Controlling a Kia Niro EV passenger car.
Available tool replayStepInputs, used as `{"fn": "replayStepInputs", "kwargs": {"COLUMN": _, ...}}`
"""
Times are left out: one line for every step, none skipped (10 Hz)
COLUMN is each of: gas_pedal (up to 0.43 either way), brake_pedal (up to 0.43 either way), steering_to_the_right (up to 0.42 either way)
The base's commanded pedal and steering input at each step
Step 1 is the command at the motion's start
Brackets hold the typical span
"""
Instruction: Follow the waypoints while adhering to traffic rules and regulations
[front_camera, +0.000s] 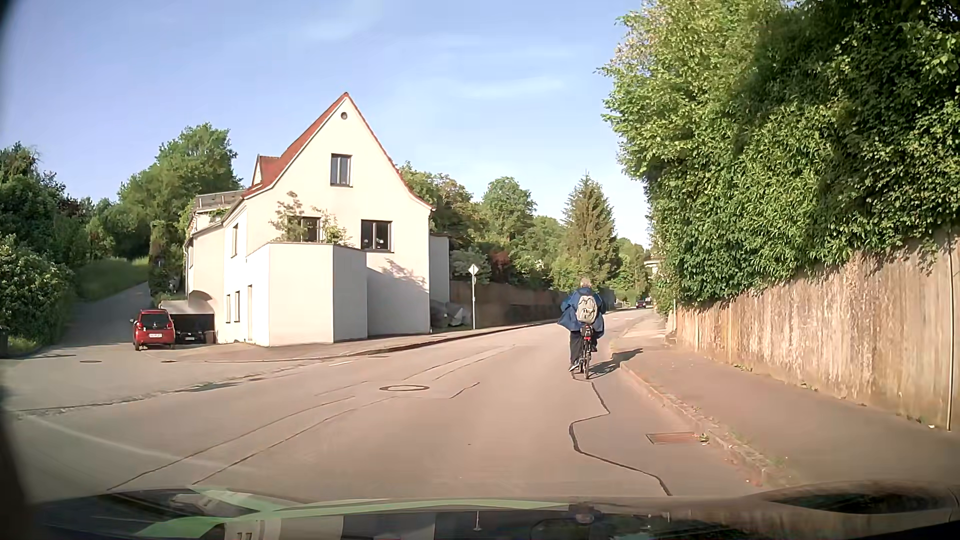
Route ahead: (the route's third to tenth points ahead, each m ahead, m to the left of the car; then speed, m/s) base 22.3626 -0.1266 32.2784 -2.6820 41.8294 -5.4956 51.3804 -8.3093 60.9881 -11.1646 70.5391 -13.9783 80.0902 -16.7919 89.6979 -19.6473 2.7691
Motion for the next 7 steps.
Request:
{"fn": "replayStepInputs", "kwargs": {"gas_pedal": 0.000, "brake_pedal": 0.000, "steering_to_the_right": 0.053}}
{"fn": "replayStepInputs", "kwargs": {"gas_pedal": 0.000, "brake_pedal": 0.000, "steering_to_the_right": 0.044}}
{"fn": "replayStepInputs", "kwargs": {"gas_pedal": 0.087, "brake_pedal": 0.000, "steering_to_the_right": 0.036}}
{"fn": "replayStepInputs", "kwargs": {"gas_pedal": 0.118, "brake_pedal": 0.000, "steering_to_the_right": 0.034}}
{"fn": "replayStepInputs", "kwargs": {"gas_pedal": 0.118, "brake_pedal": 0.000, "steering_to_the_right": 0.033}}
{"fn": "replayStepInputs", "kwargs": {"gas_pedal": 0.118, "brake_pedal": 0.000, "steering_to_the_right": 0.033}}
{"fn": "replayStepInputs", "kwargs": {"gas_pedal": 0.118, "brake_pedal": 0.000, "steering_to_the_right": 0.030}}
